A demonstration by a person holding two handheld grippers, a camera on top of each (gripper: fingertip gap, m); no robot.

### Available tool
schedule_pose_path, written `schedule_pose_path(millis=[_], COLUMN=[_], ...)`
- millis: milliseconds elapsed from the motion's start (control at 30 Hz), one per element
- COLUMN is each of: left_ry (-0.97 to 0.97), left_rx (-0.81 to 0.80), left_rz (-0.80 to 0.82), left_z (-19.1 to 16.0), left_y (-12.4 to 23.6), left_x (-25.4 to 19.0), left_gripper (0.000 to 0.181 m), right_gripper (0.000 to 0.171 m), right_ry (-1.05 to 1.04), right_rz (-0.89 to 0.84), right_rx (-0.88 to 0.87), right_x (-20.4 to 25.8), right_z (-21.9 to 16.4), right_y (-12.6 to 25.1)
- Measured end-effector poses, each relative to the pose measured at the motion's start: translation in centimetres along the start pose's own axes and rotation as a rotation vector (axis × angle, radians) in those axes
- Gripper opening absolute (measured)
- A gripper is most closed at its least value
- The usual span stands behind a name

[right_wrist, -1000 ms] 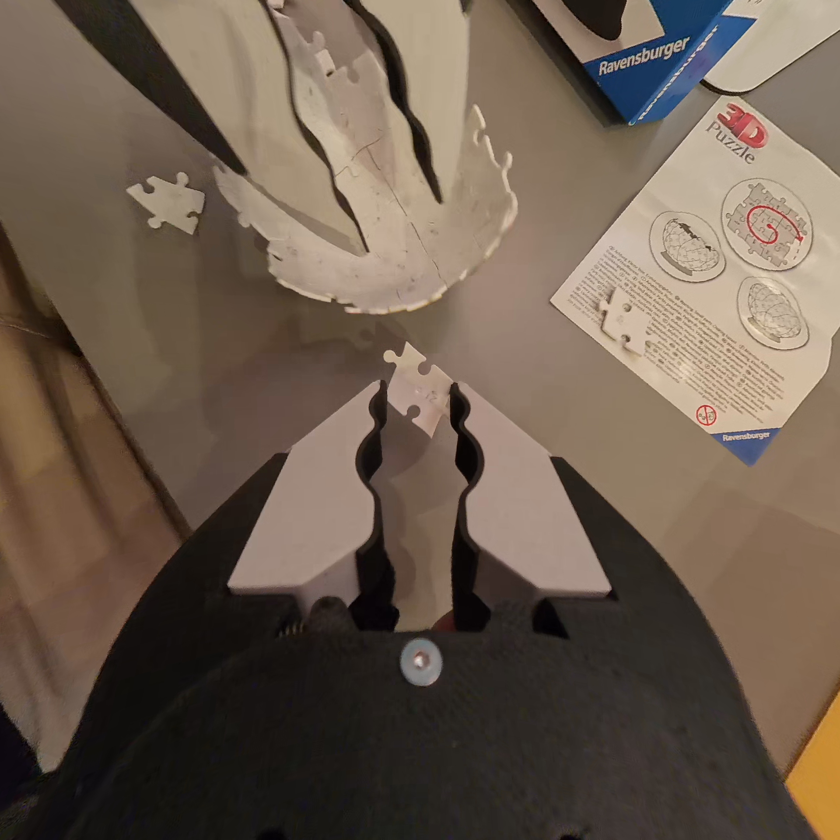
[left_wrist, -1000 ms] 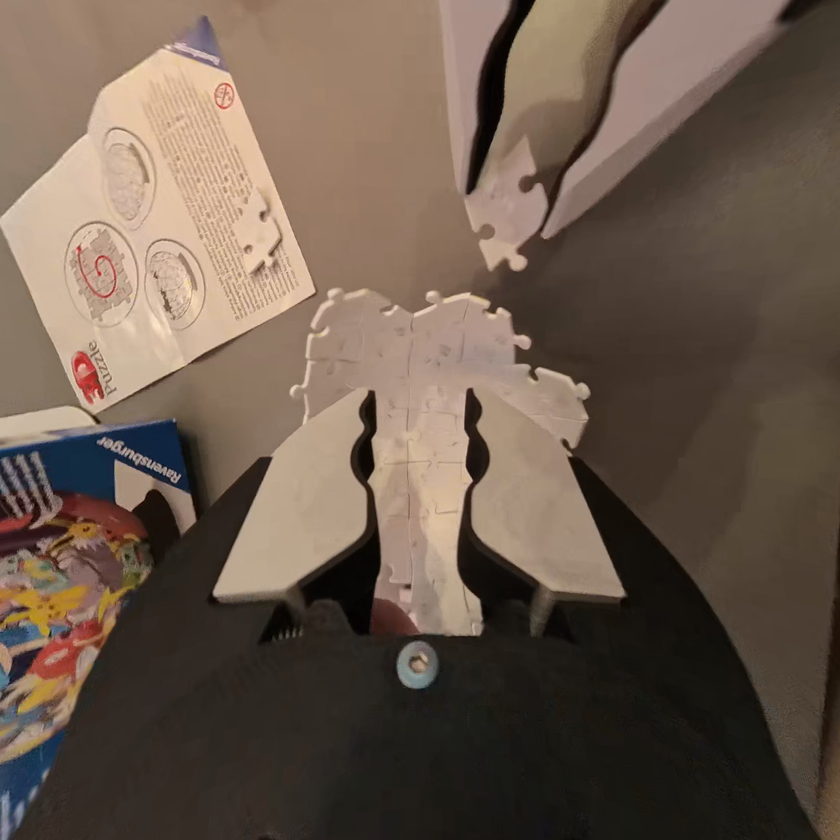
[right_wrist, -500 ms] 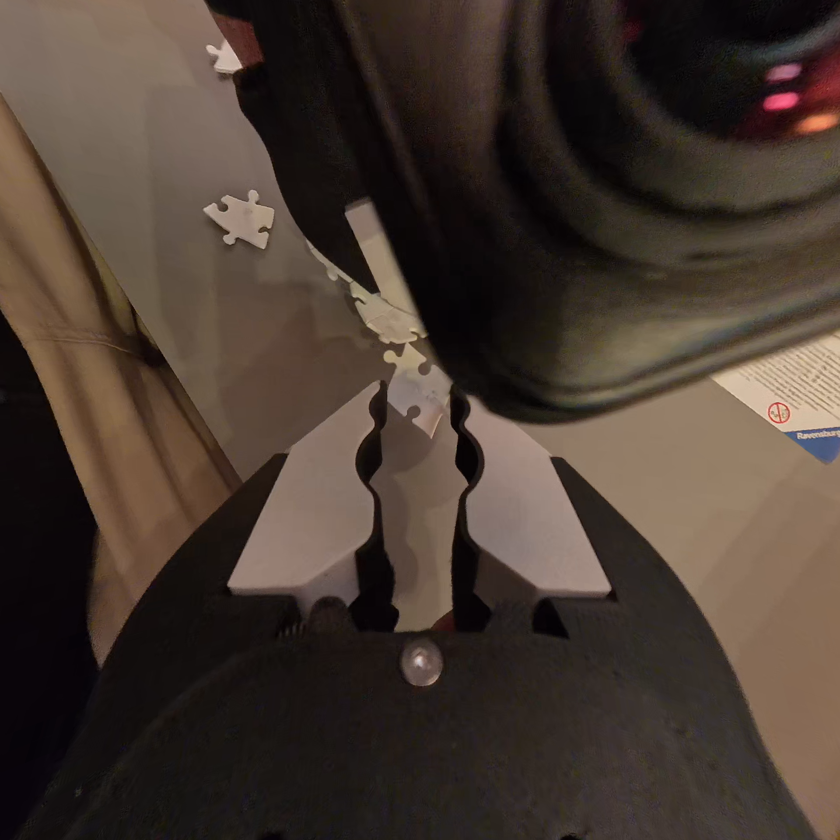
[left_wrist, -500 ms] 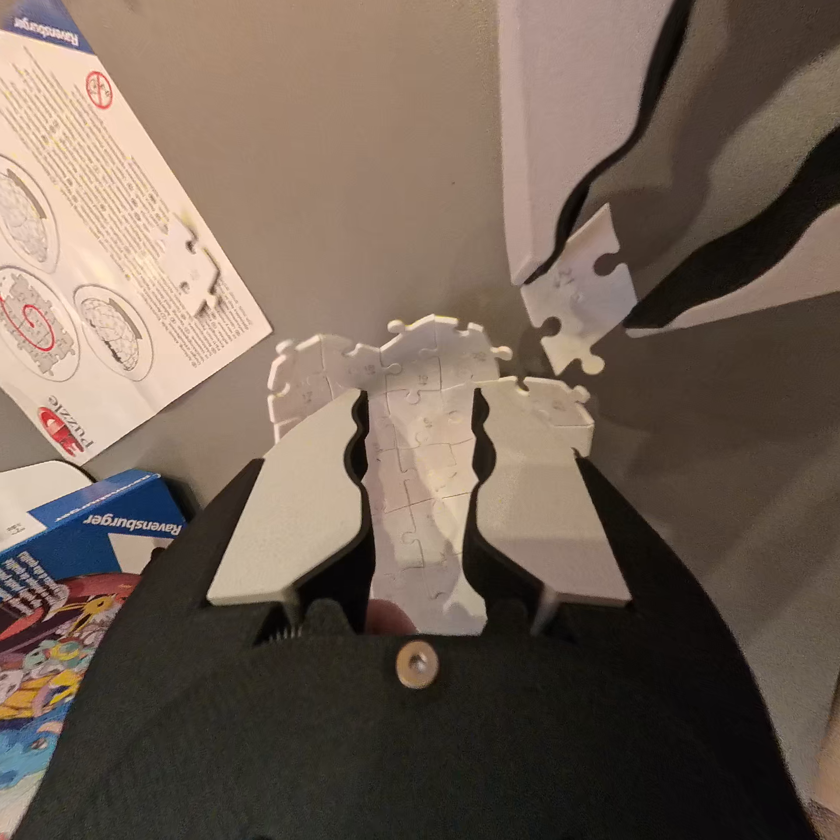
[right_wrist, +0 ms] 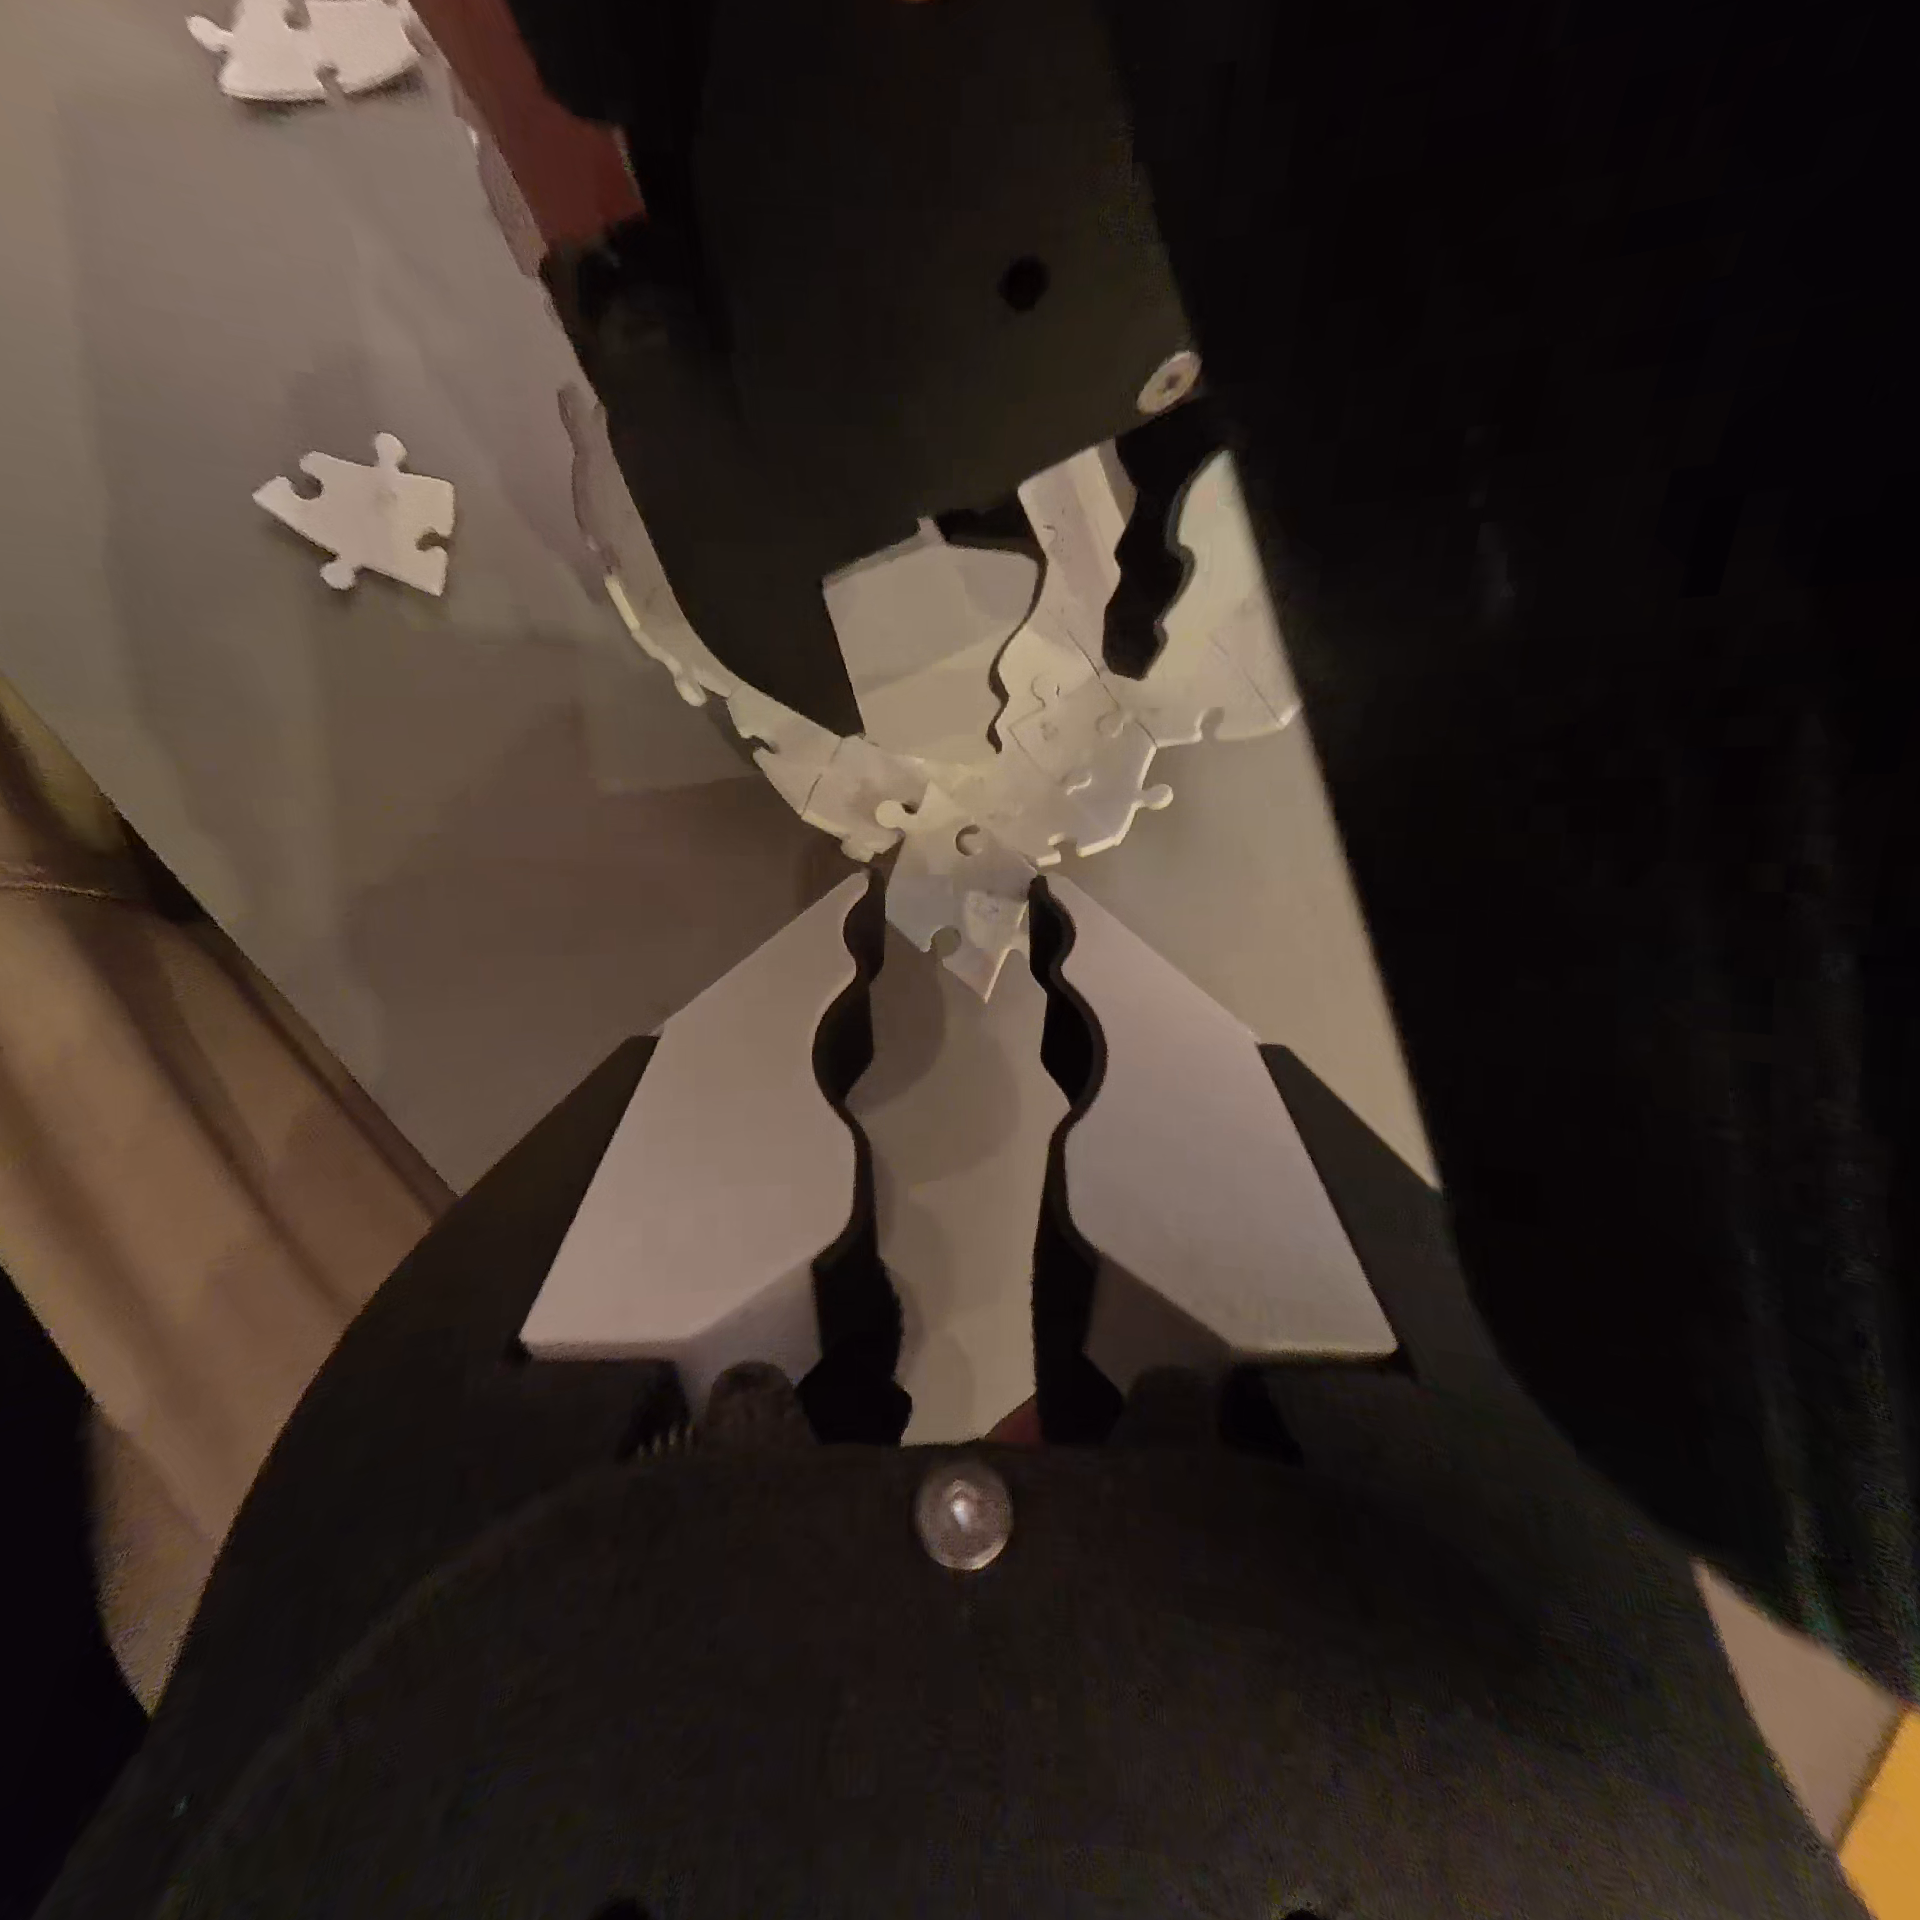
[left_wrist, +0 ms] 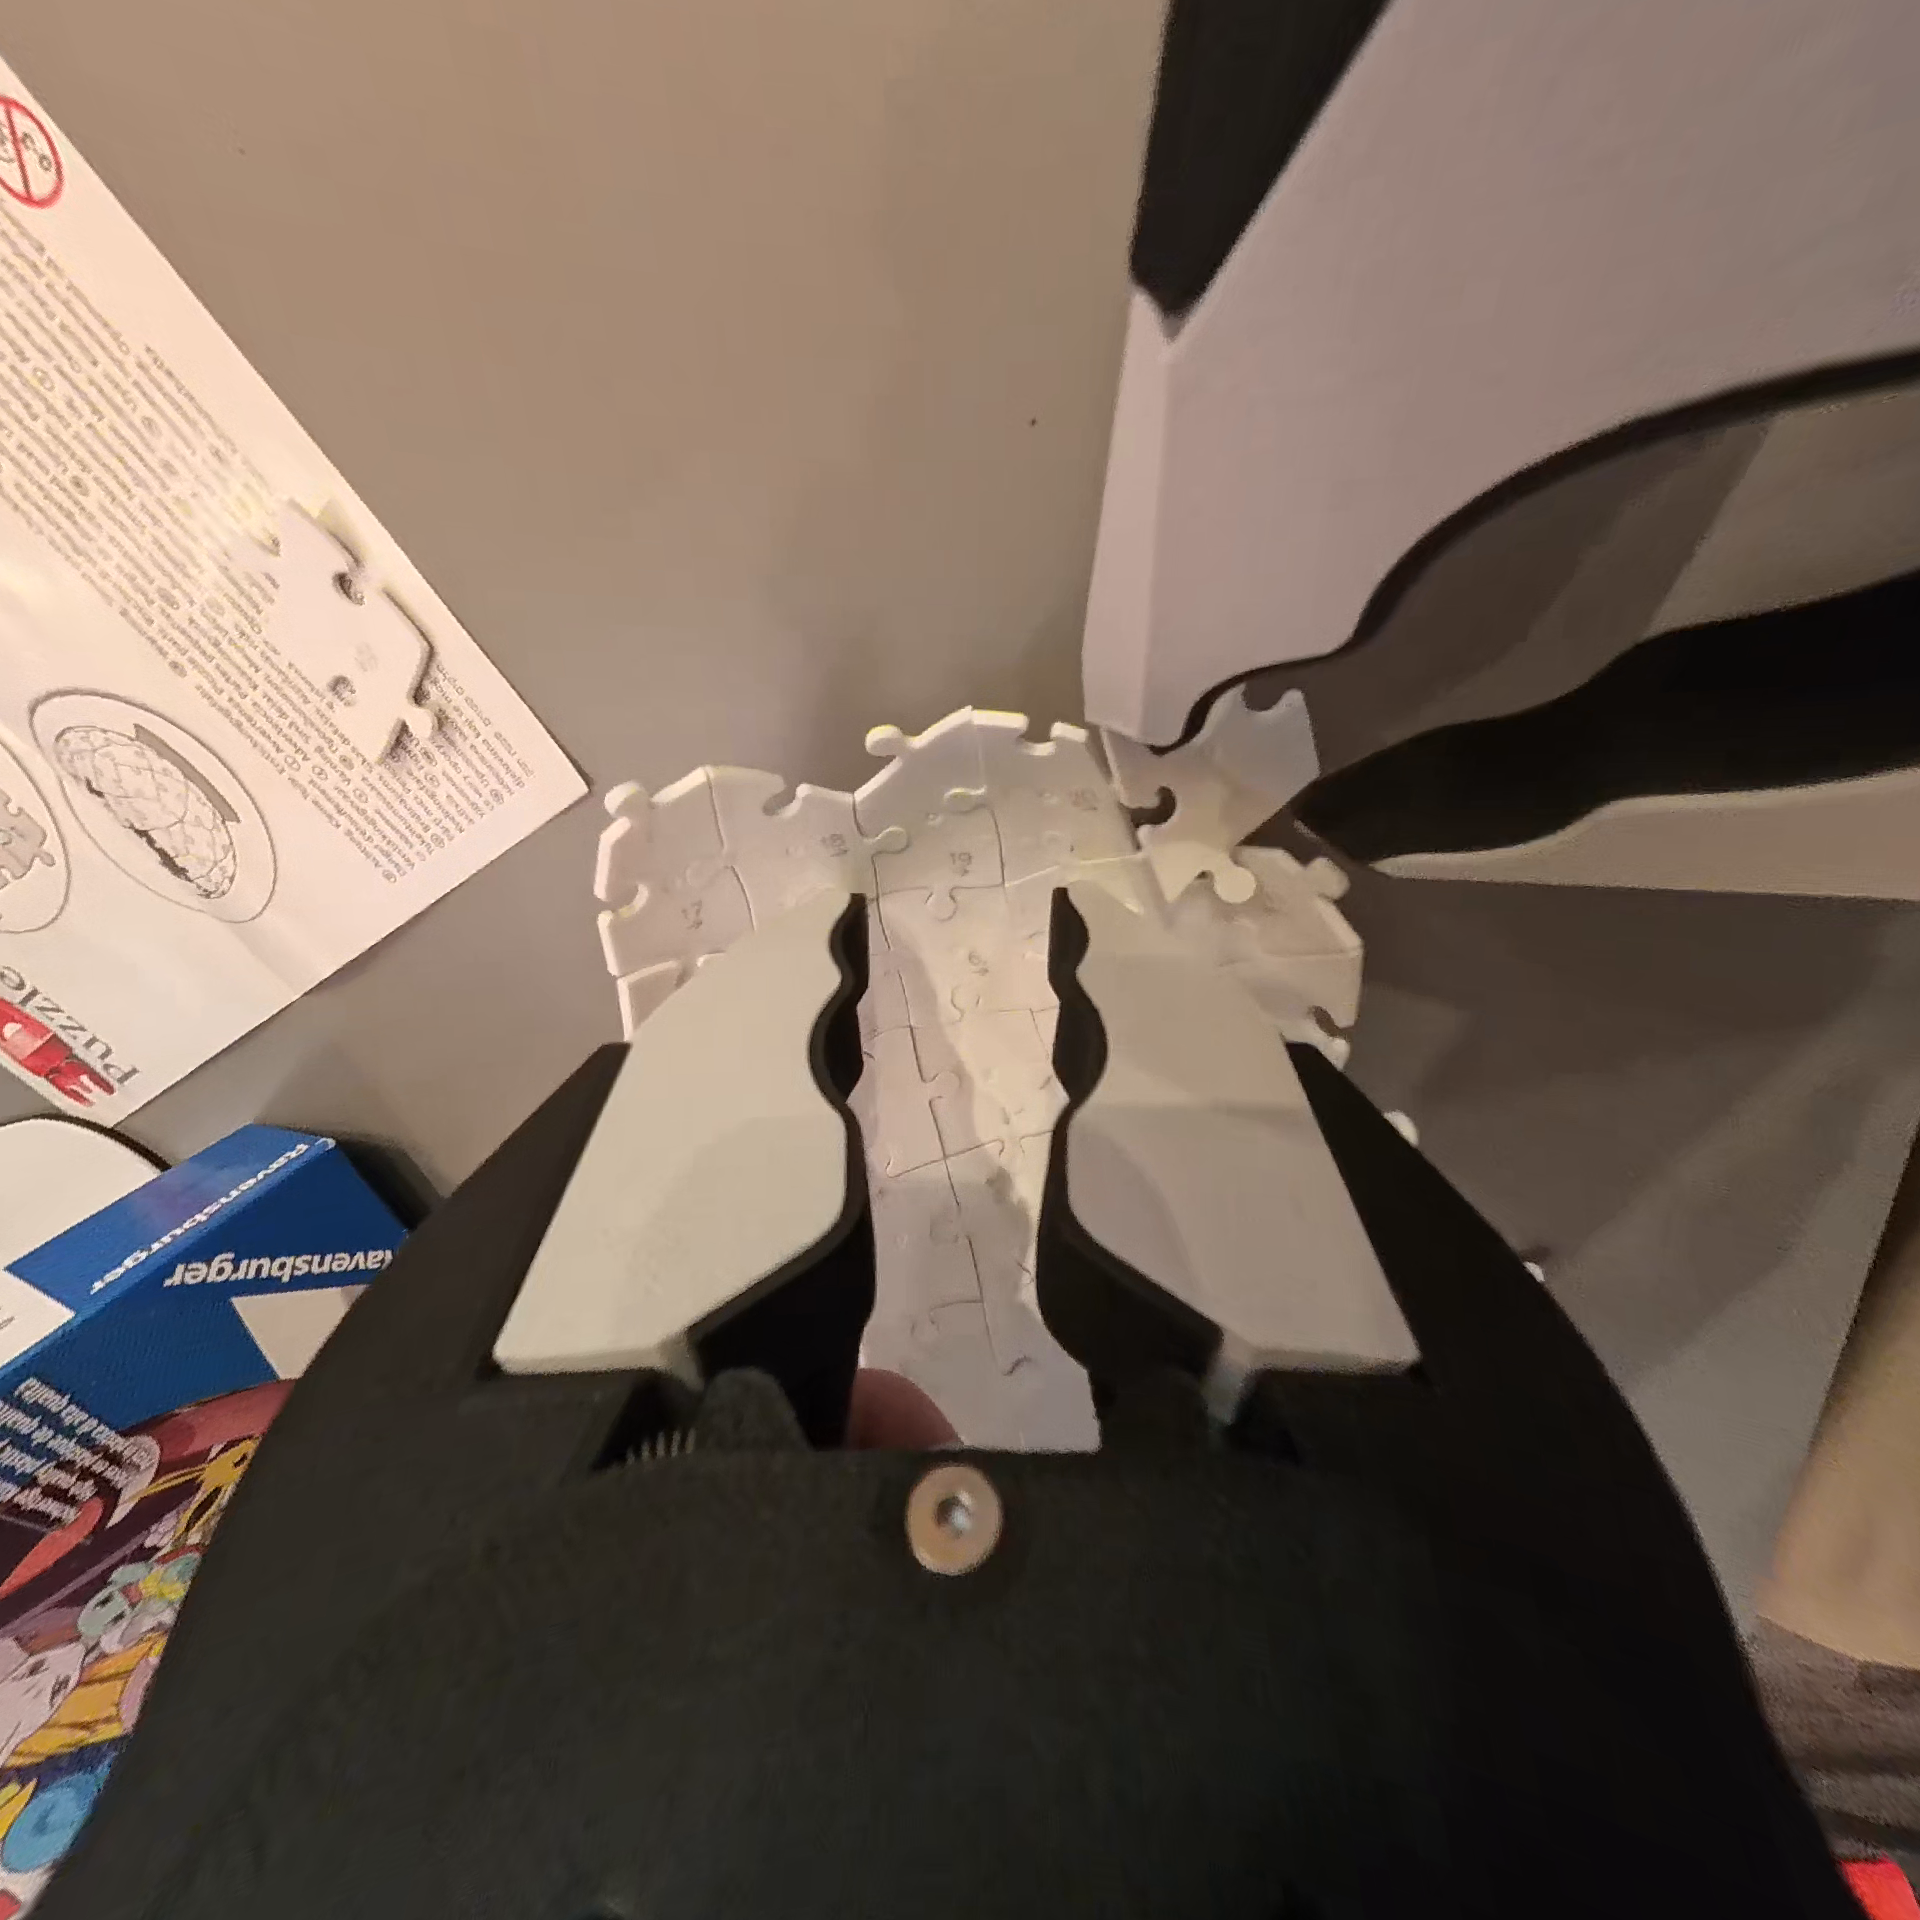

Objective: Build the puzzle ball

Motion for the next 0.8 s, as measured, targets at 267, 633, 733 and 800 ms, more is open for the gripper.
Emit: schedule_pose_path(millis=[267,633,733,800], left_ry=[-0.022,-0.002,0.005,0.022], left_rx=[0.033,-0.011,-0.036,-0.057], left_rz=[-0.023,-0.071,-0.095,-0.108], left_z=[0.6,0.2,-0.2,-0.6], left_y=[-0.1,0.6,1.0,1.5], left_x=[0.0,0.6,0.8,1.2], left_gripper=[0.031,0.037,0.039,0.039], right_gripper=[0.025,0.025,0.025,0.025], right_ry=[-0.005,-0.013,-0.018,-0.021], right_rz=[-0.014,-0.019,-0.021,-0.024], right_rx=[0.032,0.015,0.010,0.005], right_x=[-0.2,-0.3,-0.4,-0.5], right_z=[-0.4,-0.3,-0.4,-0.4], right_y=[-0.7,-0.9,-1.0,-1.0])
Point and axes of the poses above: each gripper's, where its closed fingertips meet, y back along the fingers, z out of its top, x = y × z across the jaws, the point moved 10 cm from there along y, back along the fingers, and after that the axes turned 9 degrees about y, right-handed, at the moved point
